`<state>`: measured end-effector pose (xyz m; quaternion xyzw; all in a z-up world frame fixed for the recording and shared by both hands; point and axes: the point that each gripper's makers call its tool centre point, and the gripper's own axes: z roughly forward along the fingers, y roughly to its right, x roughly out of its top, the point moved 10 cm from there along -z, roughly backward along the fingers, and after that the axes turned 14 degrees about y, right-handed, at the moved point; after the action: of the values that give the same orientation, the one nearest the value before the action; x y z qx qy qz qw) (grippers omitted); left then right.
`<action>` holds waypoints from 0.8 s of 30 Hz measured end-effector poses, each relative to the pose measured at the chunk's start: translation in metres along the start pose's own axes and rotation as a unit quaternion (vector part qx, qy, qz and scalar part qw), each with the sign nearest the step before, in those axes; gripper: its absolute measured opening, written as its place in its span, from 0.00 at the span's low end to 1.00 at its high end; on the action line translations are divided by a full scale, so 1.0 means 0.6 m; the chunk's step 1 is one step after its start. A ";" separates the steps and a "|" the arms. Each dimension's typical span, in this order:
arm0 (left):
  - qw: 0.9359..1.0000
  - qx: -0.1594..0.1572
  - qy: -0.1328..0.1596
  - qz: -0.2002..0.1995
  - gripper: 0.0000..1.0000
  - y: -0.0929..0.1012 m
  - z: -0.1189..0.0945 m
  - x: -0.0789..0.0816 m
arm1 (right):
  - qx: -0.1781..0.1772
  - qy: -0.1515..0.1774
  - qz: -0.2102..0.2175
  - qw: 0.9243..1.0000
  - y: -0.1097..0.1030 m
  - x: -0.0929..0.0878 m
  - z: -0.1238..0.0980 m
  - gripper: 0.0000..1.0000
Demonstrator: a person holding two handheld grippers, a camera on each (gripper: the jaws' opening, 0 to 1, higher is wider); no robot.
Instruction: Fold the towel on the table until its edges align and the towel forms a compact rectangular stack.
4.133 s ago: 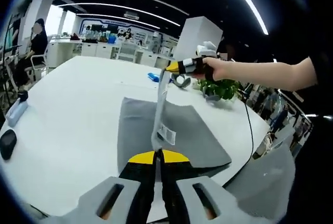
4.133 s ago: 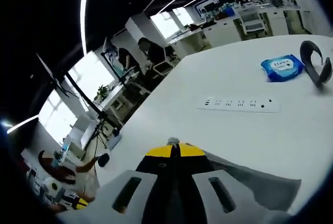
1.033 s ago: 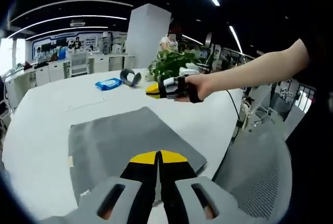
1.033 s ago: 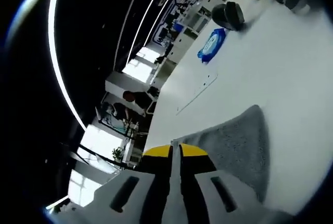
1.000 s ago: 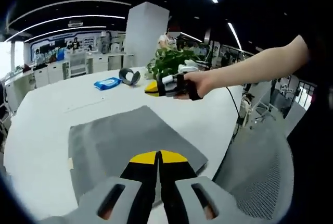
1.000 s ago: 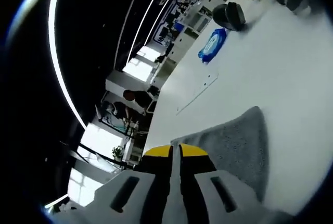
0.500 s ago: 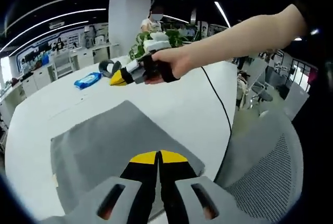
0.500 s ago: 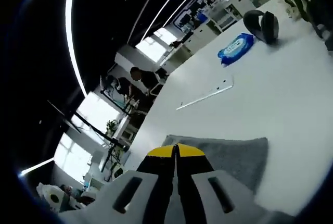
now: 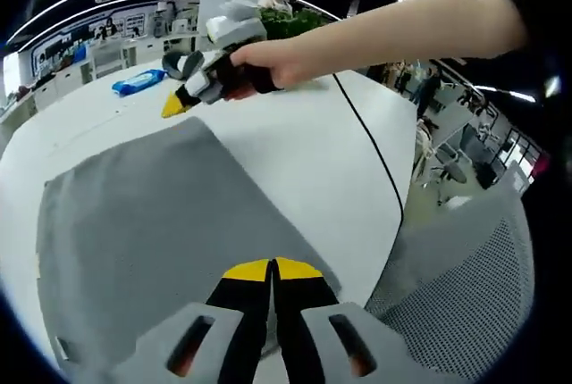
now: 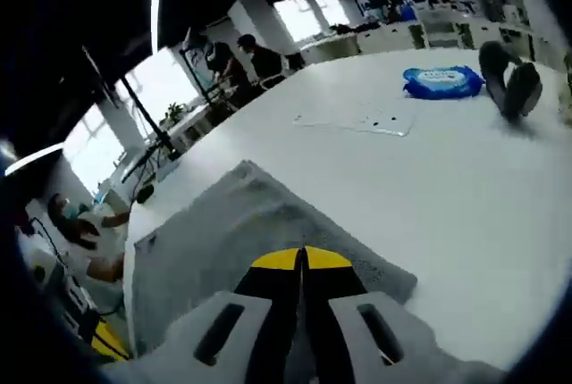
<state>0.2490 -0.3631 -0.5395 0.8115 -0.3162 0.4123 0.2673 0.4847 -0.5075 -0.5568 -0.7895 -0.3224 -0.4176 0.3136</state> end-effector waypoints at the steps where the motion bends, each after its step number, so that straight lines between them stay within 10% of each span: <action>1: 1.000 0.001 -0.009 0.004 0.01 0.002 0.009 -0.004 | 0.005 -0.021 -0.034 0.999 0.001 -0.004 0.005 0.00; 4: 0.999 0.001 -0.031 0.018 0.01 0.008 0.027 -0.012 | 0.021 -0.083 -0.140 0.987 -0.001 -0.013 0.014 0.00; 7: 0.995 0.027 -0.071 0.071 0.01 0.010 0.036 -0.021 | 0.046 -0.170 -0.305 0.936 -0.005 -0.034 0.021 0.00; 11: 0.975 0.034 -0.129 0.178 0.01 0.022 0.045 -0.034 | 0.056 -0.174 -0.381 0.906 -0.017 -0.029 0.026 0.00; 19: 0.935 -0.015 -0.174 0.309 0.01 0.041 0.058 -0.035 | 0.055 -0.185 -0.356 0.914 -0.011 -0.024 0.028 0.00; 24: 0.935 -0.035 -0.196 0.294 0.01 0.033 0.063 -0.026 | 0.058 -0.210 -0.389 0.895 -0.022 -0.023 0.032 0.00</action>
<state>0.2463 -0.3976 -0.5684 0.7370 -0.6010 0.2942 0.0957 0.4775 -0.4883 -0.5745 -0.6510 -0.6857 -0.3112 0.0963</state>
